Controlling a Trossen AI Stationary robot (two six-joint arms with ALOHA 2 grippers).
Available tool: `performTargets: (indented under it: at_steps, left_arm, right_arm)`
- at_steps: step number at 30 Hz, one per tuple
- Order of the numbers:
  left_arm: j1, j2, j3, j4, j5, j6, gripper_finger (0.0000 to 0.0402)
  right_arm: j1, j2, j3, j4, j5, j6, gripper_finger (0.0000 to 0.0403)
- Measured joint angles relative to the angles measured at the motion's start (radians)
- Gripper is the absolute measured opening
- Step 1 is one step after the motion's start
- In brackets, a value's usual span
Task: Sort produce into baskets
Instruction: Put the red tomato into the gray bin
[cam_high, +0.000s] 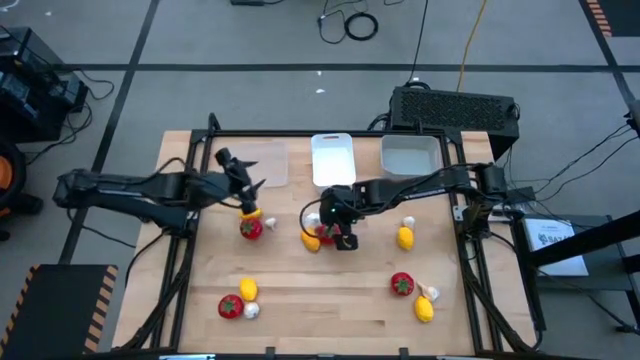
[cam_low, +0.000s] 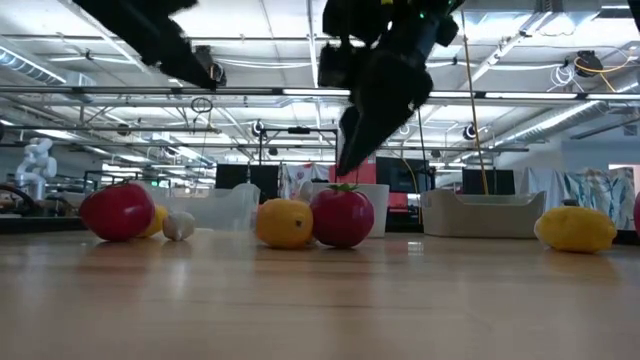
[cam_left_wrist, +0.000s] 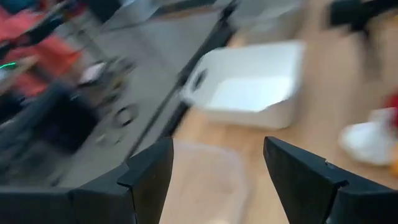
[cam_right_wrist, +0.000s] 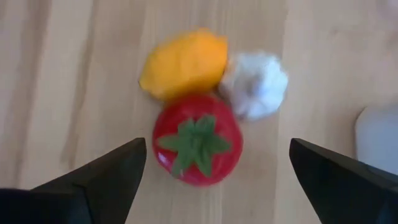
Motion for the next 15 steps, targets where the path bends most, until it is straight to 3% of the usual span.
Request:
performTargets:
  at_steps: [6,11,15]
  left_arm:
    - [-0.004,-0.154,-0.115,0.133,0.223,0.084,0.0256]
    - [-0.004,-0.176,-0.155,0.192,0.446,0.102,0.0256]
    - [-0.003,-0.157,-0.155,0.196,0.496,0.102,0.0256]
  right_arm:
    - [0.005,-0.004,0.002,0.012,0.026,0.069,0.0386]
    - [0.028,0.014,0.003,0.028,0.034,0.084,0.0386]
    - [0.047,0.040,0.000,0.035,0.068,0.092,0.0386]
